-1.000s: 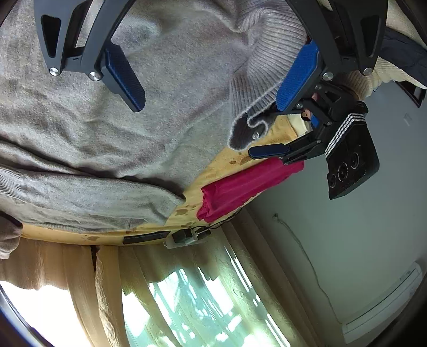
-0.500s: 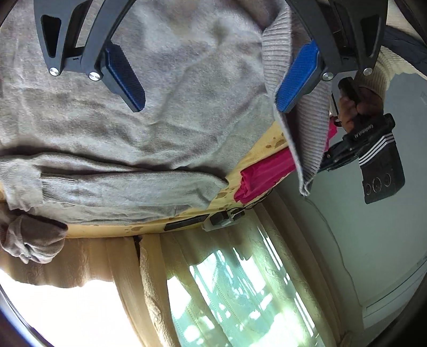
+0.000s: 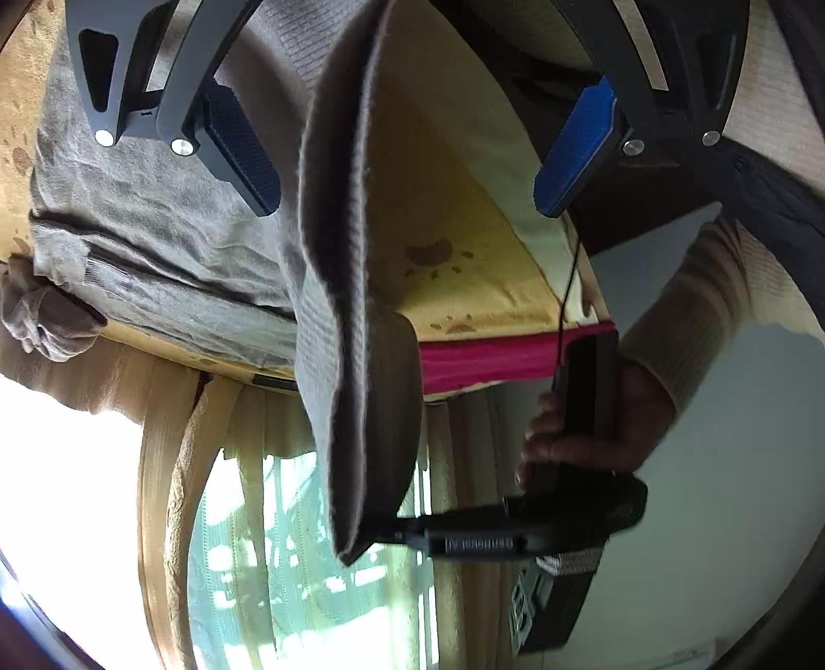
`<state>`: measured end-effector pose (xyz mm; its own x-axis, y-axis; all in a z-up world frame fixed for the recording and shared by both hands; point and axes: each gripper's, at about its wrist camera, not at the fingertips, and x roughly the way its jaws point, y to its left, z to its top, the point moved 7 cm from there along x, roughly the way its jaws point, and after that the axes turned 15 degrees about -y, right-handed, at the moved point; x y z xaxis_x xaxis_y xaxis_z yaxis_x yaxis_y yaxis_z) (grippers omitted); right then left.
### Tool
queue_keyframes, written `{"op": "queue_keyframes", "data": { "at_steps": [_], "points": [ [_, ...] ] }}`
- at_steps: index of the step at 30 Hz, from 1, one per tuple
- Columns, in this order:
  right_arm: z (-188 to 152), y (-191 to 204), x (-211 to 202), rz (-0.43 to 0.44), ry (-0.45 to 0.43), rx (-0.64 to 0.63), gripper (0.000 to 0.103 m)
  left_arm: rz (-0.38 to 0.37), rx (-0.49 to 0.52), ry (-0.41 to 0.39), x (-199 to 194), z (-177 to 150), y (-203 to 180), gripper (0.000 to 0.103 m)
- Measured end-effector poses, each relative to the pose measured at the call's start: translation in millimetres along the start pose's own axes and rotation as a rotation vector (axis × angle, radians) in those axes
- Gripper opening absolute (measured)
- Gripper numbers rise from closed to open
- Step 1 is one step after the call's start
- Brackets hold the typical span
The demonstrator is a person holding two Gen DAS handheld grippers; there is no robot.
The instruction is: Fold clothes
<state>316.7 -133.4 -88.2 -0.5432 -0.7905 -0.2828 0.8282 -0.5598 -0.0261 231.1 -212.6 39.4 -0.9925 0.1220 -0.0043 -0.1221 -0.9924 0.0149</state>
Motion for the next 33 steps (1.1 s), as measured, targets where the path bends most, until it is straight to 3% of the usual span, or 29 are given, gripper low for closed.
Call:
{"op": "queue_keyframes", "data": {
  "at_steps": [7, 11, 13, 17, 20, 23, 28, 33],
  "points": [
    [-41.6, -57.6, -33.0, -0.423, 0.115, -0.082, 0.101, -0.011, -0.009, -0.066, -12.8, 25.8, -7.1, 0.008],
    [-59.4, -89.1, -78.3, -0.648, 0.131, -0.125, 0.101, -0.018, -0.015, -0.103, -19.6, 40.1, -11.0, 0.008],
    [-61.1, -96.4, -95.5, -0.712, 0.113, -0.146, 0.101, -0.028, -0.021, -0.107, -17.9, 42.8, -13.3, 0.008],
    [-62.9, -90.0, -100.3, -0.688, 0.092, -0.201, 0.101, -0.029, -0.012, -0.117, -18.3, 46.1, -19.9, 0.008],
    [-71.8, -72.2, -94.9, -0.587, 0.099, -0.238, 0.101, -0.017, -0.009, -0.131, -23.1, 50.5, -18.8, 0.008],
    [-86.3, -56.6, -91.9, -0.493, 0.121, -0.184, 0.101, 0.004, -0.017, -0.140, -28.5, 53.0, -12.4, 0.008],
    [-101.2, -55.4, -104.2, -0.517, 0.122, -0.143, 0.101, 0.018, -0.036, -0.143, -32.2, 54.9, -6.5, 0.008],
    [-106.1, -57.4, -111.1, -0.596, 0.128, -0.238, 0.101, 0.013, -0.041, -0.151, -33.7, 61.8, -8.8, 0.008]
  ]
}}
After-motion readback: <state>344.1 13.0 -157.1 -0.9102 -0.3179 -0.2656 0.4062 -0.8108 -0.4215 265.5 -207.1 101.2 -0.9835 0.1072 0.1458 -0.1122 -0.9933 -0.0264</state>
